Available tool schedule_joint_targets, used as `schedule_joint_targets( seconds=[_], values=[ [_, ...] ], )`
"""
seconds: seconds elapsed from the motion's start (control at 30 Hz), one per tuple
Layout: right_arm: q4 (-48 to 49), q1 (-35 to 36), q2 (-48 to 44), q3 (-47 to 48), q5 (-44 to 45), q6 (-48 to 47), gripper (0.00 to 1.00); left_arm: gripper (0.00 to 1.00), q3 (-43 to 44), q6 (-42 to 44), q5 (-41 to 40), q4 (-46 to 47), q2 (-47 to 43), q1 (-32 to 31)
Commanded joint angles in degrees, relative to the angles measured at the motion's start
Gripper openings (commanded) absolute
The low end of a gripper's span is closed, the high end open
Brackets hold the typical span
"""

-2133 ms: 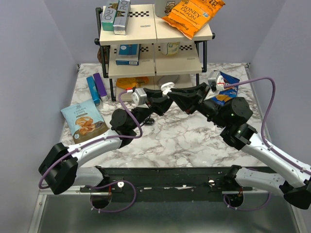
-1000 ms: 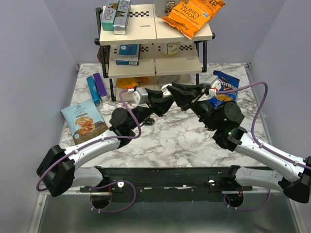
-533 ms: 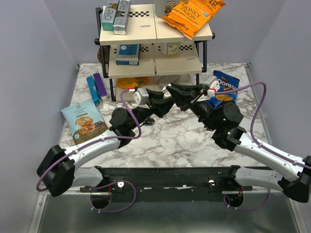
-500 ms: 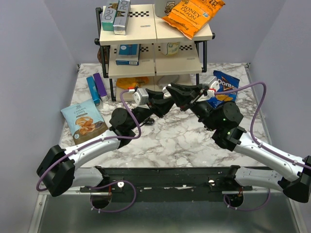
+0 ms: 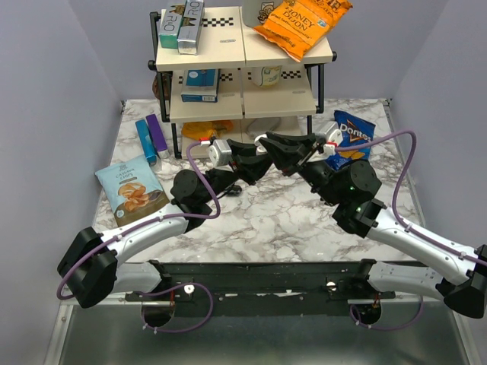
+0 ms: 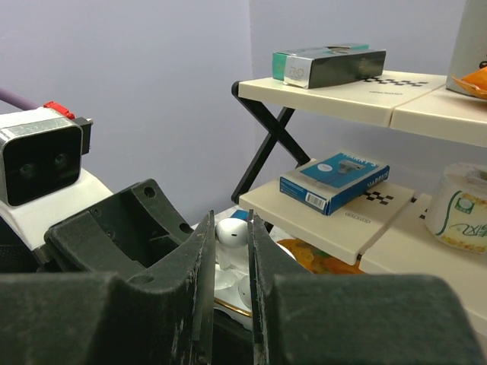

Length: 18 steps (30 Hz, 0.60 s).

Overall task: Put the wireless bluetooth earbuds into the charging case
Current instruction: Place the earbud in the charging case.

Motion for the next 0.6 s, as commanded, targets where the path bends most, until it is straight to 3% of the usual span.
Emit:
schedule_joint_targets(
  seconds=[0.0,0.57],
  values=[
    [-0.5,0.4,-1.2,-1.1,-1.5,-1.0,0.01,0.0,1.6,0.8,1.7,2.7,-0.6,-0.2],
    [-3.3,0.3,-2.2,-0.9,-3.2,-1.3,0.01,0.0,1.4,0.9,2.2,3.2,-0.8,-0.2]
  ],
)
